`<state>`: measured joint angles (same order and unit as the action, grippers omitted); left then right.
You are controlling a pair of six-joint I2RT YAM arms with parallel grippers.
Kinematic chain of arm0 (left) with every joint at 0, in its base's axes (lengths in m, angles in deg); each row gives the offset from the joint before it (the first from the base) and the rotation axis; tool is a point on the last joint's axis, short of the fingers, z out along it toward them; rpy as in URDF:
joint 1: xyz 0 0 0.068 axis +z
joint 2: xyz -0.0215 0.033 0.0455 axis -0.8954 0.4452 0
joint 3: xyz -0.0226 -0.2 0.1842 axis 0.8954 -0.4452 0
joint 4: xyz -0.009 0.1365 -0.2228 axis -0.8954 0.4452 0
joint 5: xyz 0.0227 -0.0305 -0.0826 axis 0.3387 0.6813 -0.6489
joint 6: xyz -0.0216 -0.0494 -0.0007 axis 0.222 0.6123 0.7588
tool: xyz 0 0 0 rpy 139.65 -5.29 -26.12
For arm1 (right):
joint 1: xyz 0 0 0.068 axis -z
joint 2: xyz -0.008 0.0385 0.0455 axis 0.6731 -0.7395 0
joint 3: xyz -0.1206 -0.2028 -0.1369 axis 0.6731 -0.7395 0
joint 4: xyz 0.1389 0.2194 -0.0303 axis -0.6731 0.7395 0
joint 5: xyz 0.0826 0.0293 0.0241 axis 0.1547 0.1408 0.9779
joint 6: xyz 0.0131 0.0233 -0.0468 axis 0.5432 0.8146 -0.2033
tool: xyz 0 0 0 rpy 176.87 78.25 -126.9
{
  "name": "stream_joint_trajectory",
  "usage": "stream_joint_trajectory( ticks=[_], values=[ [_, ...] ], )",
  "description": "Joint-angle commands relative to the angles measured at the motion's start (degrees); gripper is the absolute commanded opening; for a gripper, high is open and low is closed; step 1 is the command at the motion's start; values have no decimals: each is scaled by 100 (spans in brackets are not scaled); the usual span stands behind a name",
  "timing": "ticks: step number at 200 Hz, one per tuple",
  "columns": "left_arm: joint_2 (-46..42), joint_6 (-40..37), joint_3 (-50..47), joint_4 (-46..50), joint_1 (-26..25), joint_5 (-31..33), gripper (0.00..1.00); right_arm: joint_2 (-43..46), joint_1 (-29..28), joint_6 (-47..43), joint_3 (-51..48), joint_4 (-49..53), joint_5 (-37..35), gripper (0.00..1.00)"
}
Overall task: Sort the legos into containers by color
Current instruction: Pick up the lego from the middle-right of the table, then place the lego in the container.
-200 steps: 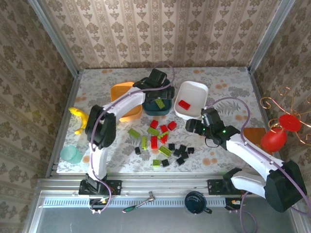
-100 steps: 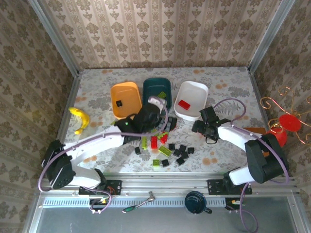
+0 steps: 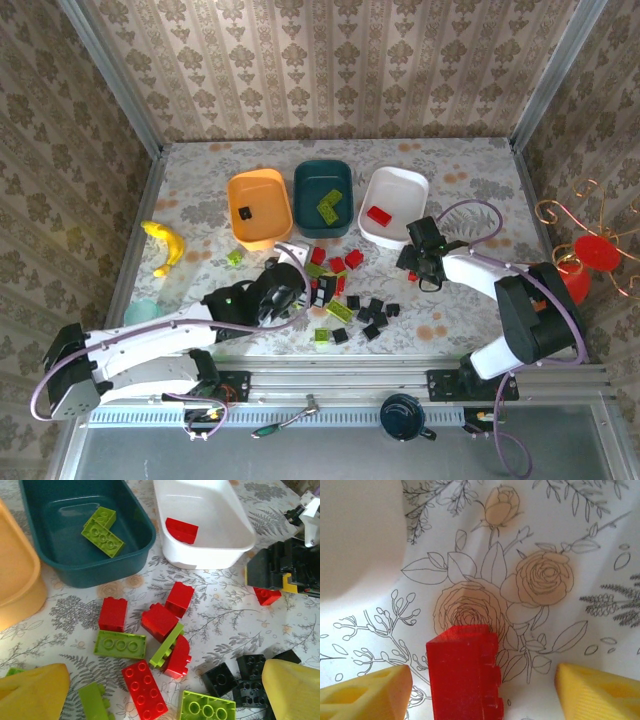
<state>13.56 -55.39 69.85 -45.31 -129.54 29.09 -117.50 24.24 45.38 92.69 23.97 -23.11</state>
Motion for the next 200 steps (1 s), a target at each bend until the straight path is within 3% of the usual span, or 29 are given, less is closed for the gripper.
stream_joint_trajectory(
  ticks=[1, 15, 38, 71, 88, 173, 190, 200],
  values=[
    [-175, 262, -92, 131, -29, 286, 100, 121, -74, -36, -72, 2, -11, 56],
    [-248, 327, -133, 209, -28, 383, 100, 241, -91, -147, -105, -2, 52, 42],
    [-474, 374, -253, 259, -12, 517, 100, 606, -205, -424, -108, 128, 127, 29],
    [-1002, 459, -470, 536, 49, 652, 100, 1895, -570, -766, -139, 146, 342, 23],
    [-1258, 538, -564, 754, 67, 760, 100, 2035, -567, -944, 239, 196, 396, 21],
    [-2068, 1395, -638, 2146, 94, 1127, 100, -1422, 109, -1393, 3254, 479, -27, 20],
    [-2106, 1506, -603, 2395, 111, 1135, 100, -1866, 229, -1361, 3711, 630, 12, 26],
    [-2100, 1528, -585, 2494, 130, 1127, 100, -2059, 272, -1341, 3927, 687, 63, 34]
  ],
)
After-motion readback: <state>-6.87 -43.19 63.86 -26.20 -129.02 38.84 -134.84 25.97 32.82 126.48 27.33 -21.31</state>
